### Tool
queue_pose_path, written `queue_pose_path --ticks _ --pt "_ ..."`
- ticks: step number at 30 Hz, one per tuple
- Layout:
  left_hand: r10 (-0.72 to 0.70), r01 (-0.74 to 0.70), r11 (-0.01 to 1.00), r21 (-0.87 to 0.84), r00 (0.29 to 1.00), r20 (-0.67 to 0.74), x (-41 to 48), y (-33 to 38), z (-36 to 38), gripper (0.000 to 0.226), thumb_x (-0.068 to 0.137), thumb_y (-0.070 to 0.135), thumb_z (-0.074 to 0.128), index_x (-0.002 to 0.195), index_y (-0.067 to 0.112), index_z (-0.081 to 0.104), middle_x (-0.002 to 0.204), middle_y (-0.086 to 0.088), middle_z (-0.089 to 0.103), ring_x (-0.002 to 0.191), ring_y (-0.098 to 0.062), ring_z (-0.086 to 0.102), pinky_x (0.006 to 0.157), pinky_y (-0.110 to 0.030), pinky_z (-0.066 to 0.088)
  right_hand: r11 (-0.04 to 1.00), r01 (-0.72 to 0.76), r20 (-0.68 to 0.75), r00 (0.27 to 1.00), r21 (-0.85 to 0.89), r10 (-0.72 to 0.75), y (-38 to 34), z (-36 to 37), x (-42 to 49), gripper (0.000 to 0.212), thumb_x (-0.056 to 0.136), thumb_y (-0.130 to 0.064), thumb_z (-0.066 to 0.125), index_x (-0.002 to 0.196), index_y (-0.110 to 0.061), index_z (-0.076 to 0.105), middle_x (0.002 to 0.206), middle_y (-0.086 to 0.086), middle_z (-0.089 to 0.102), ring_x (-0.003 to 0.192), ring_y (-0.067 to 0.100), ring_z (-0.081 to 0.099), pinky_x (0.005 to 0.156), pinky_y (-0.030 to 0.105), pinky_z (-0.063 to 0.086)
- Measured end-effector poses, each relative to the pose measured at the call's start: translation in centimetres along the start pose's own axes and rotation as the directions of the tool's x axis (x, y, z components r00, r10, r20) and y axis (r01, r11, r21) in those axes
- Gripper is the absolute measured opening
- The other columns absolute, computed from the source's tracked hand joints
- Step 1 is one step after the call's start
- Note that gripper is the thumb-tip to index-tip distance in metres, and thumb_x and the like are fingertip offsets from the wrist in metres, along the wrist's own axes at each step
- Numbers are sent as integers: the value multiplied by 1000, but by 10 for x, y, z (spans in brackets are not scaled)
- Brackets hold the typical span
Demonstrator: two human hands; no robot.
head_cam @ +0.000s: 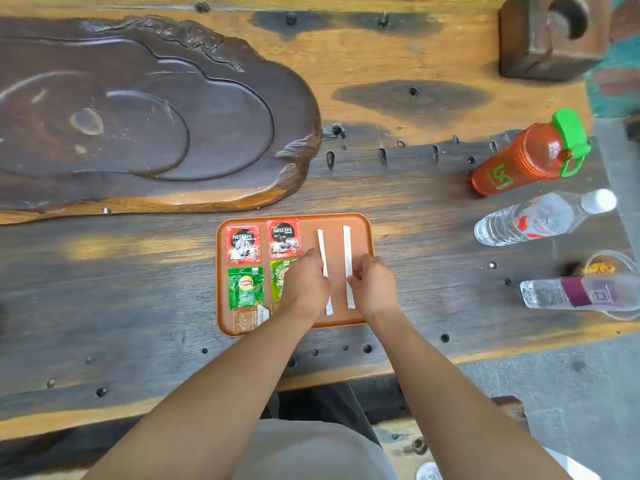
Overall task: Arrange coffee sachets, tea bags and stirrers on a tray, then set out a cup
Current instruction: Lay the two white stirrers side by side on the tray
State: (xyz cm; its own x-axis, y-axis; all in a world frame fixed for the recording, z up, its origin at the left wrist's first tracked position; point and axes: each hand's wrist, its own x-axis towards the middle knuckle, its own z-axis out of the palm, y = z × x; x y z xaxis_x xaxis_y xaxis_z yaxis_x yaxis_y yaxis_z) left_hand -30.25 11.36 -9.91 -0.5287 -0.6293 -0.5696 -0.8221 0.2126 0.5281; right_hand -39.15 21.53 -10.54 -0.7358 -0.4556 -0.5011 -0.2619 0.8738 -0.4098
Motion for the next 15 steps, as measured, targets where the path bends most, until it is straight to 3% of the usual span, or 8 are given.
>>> queue_pose_path --ticks 3,6,8,10,12,15 --pt "22 -23 996 89 1000 9 2 0 0 21 84 -5 51 99 8 51 82 -12 64 73 -29 60 58 -35 45 998 57 -2 998 -16 -57 5 -3 0 13 88 -5 65 97 -14 60 103 6 57 82 25 61 78 43 56" --pt "114 -113 980 161 993 3 -2 -3 -5 19 86 0 55 104 7 53 94 -13 64 84 -31 63 62 -36 45 974 206 -50 976 -96 -212 12 -11 -2 18 87 -10 69 102 -15 61 105 3 58 95 26 60 79 42 54" --pt "240 -222 934 279 970 -30 -7 -8 -9 25 87 13 62 112 10 58 110 -7 58 100 -26 59 74 -35 47 921 324 -33 940 -218 -339 19 -19 -3 34 85 -17 73 117 -17 61 119 1 61 113 26 56 90 39 49" --pt "383 -333 850 408 923 -45 -11 -16 -10 47 86 32 68 128 14 55 129 -3 52 124 -23 46 98 -33 42 865 413 63 909 -285 -413 26 -26 -2 64 83 -29 76 141 -19 49 148 -2 49 140 23 40 107 39 37" --pt "435 -394 784 480 900 28 -13 -24 -8 78 83 51 66 146 13 39 155 -6 35 147 -25 23 119 -36 19 820 477 185 879 -317 -440 31 -30 2 89 82 -43 75 155 -21 29 165 -6 25 154 17 12 117 38 21" --pt "379 -405 736 542 910 166 -9 -34 -2 106 82 69 56 158 12 7 168 -4 -2 153 -23 -12 121 -39 -11 742 537 327 841 -402 -432 33 -32 8 101 84 -54 69 160 -23 8 169 -8 1 153 12 -13 122 38 6"
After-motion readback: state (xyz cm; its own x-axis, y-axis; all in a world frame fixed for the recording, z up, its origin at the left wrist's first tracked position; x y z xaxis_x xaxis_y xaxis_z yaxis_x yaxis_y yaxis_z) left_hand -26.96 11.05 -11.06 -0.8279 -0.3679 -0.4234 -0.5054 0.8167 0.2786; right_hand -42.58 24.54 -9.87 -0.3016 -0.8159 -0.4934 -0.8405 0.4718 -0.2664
